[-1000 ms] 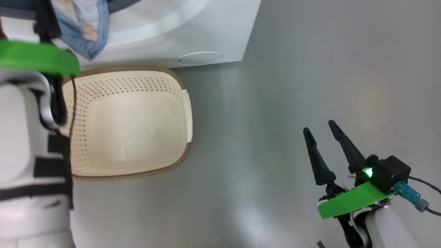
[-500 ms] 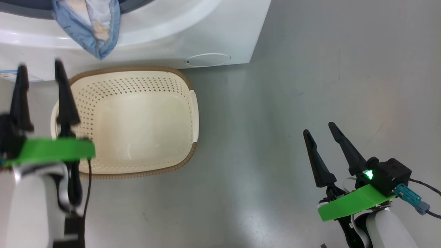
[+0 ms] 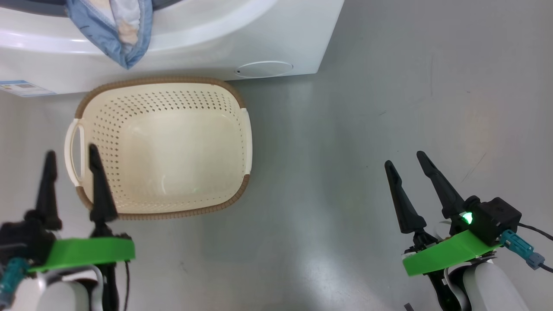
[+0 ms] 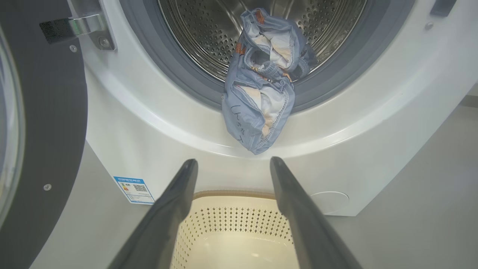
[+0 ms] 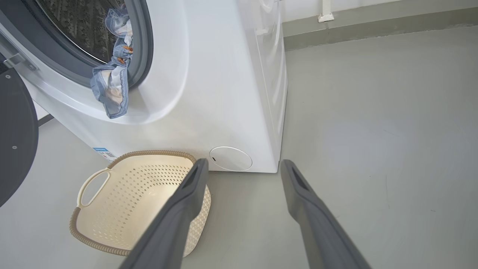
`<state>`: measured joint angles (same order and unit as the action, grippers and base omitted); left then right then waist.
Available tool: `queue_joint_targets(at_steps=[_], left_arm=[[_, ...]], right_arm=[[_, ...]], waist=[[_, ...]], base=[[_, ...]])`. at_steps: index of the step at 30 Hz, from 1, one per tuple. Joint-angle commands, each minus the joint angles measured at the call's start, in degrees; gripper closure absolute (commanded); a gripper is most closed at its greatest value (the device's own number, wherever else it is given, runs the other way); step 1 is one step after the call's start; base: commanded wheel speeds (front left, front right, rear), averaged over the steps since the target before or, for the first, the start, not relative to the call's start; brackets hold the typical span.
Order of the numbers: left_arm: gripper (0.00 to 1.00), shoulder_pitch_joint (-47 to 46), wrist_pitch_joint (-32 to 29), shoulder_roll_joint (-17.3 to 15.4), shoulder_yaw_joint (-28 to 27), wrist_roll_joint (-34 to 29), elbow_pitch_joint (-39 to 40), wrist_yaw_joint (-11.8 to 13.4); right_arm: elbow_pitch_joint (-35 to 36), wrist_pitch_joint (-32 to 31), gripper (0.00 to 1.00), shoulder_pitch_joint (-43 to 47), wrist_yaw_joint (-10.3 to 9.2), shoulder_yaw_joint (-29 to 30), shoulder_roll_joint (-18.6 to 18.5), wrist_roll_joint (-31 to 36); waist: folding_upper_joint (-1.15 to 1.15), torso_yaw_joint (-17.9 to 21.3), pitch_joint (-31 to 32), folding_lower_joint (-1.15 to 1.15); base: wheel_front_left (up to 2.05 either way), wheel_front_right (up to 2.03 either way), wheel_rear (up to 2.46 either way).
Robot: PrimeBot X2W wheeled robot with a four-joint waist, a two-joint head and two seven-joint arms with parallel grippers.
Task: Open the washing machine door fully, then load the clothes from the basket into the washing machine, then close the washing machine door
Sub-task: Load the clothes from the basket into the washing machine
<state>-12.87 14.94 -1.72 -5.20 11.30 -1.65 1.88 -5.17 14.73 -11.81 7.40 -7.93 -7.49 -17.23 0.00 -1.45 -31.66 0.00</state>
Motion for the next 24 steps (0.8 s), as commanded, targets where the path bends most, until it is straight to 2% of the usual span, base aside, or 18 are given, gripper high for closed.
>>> queue_joint_targets(at_steps=[1,13,24], left_arm=[[0.0,1.9,0.1,-1.2,-1.1,0.6,2.0,0.7],[0.0,8.5,0.1,-1.2,0.8,2.5,4.1,4.2],[0.0,8.8,0.1,-1.2,1.0,2.5,4.2,4.3]], right_arm=[[1.4,0.3,0.0,0.8,0.09,-1.2,0.1,0.7],[0.9,0.3,0.0,1.0,0.09,-1.5,-0.3,0.4],[0.4,0.3,0.0,1.1,0.09,-2.3,-0.2,0.5]], waist=[[0.0,0.0,0.0,0.0],[0.0,0.2,0.9,0.0],[0.0,0.2,2.0,0.0]], base=[[0.0,0.0,0.0],[0.0,0.0,0.0],[0.0,0.0,0.0]])
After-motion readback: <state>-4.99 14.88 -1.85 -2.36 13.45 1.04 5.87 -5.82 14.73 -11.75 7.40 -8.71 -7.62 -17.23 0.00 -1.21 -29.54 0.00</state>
